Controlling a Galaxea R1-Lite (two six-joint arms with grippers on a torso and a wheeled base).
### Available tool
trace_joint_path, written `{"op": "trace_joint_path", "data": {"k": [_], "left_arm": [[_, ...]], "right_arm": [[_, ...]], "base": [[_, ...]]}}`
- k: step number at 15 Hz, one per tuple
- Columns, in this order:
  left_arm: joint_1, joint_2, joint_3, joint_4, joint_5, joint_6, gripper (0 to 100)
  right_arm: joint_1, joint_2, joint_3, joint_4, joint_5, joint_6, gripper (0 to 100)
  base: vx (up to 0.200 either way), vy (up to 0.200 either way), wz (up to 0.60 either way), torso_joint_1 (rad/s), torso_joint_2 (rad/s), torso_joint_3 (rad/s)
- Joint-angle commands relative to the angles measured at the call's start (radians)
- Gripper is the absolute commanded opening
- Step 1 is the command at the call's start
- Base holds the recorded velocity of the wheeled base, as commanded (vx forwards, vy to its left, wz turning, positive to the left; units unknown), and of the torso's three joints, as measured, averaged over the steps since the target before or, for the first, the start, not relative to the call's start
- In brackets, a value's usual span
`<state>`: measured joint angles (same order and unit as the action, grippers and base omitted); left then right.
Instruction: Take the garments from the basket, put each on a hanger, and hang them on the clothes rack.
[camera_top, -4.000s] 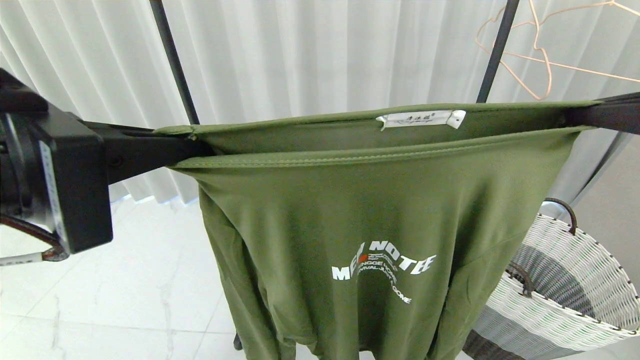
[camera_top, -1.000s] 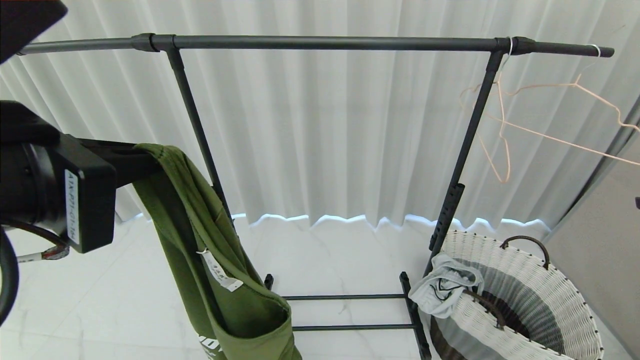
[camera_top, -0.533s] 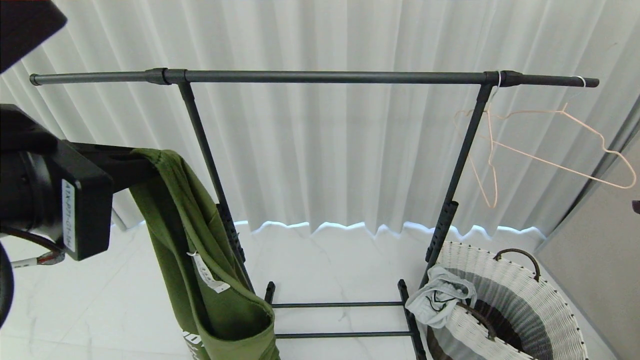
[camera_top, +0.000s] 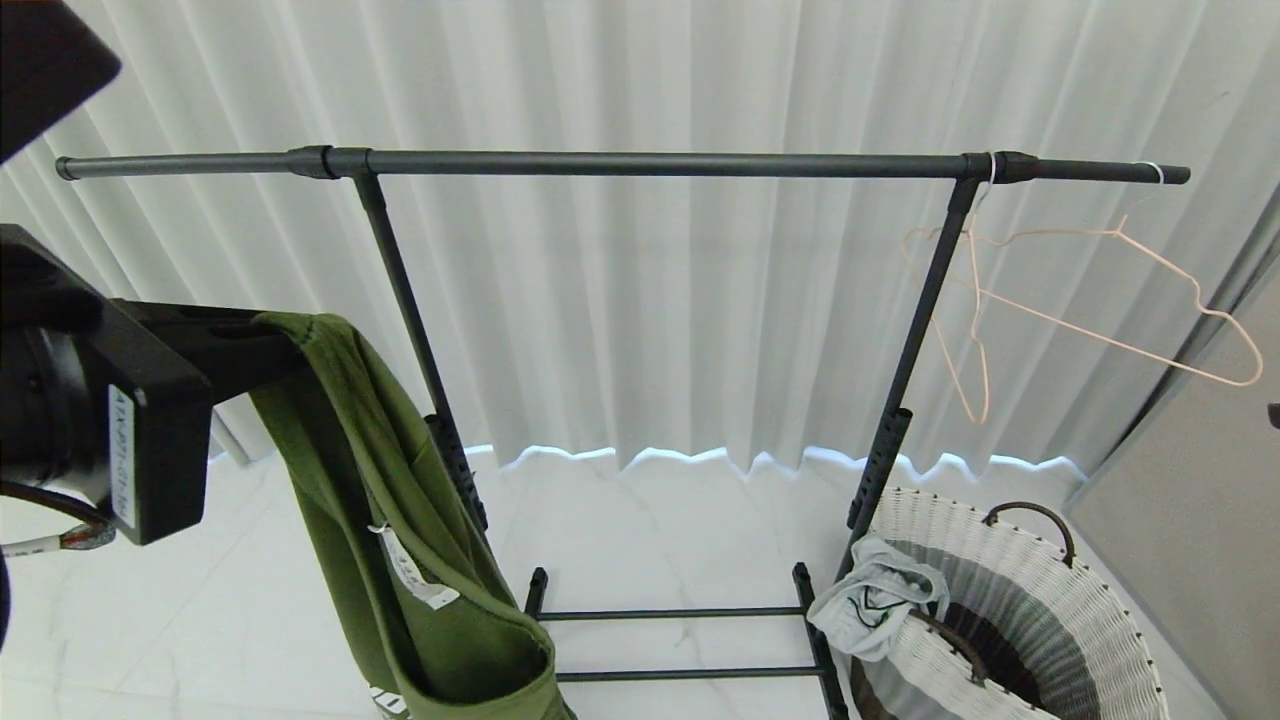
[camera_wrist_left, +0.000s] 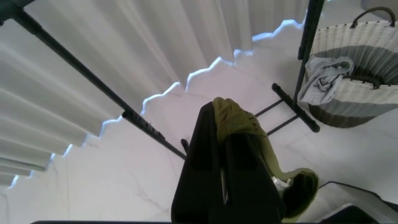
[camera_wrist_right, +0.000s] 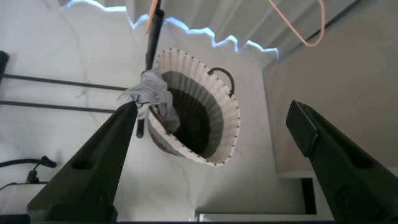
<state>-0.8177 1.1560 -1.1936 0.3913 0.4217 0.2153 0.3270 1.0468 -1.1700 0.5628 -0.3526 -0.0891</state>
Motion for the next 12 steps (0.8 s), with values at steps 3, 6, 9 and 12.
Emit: {"op": "trace_joint_path", "data": {"k": [3, 6, 9, 12], "left_arm": [[0.0, 0.001, 0.003, 0.0, 0.0, -0.001, 0], [0.0, -0.002, 0.009, 0.0, 0.0, -0.002, 0], [0.018, -0.018, 0.043, 0.0, 0.002, -0.004, 0], [0.049, -0.044, 0.069, 0.0, 0.0, -0.004, 0]], "right_arm": [[0.0, 0.002, 0.0, 0.0, 0.0, 0.0, 100], [0.0, 0.002, 0.001, 0.0, 0.0, 0.0, 100], [0.0, 0.002, 0.021, -0.007, -0.002, 0.0, 100], [0.0, -0.001, 0.072, -0.07, -0.002, -0.014, 100]], "base": [[0.0, -0.2, 0.0, 0.009, 0.0, -0.001], [0.0, -0.2, 0.0, -0.001, 0.0, -0.001], [0.0, -0.067, 0.0, 0.001, 0.0, -0.001], [0.0, 0.0, 0.0, 0.0, 0.0, 0.0]]}}
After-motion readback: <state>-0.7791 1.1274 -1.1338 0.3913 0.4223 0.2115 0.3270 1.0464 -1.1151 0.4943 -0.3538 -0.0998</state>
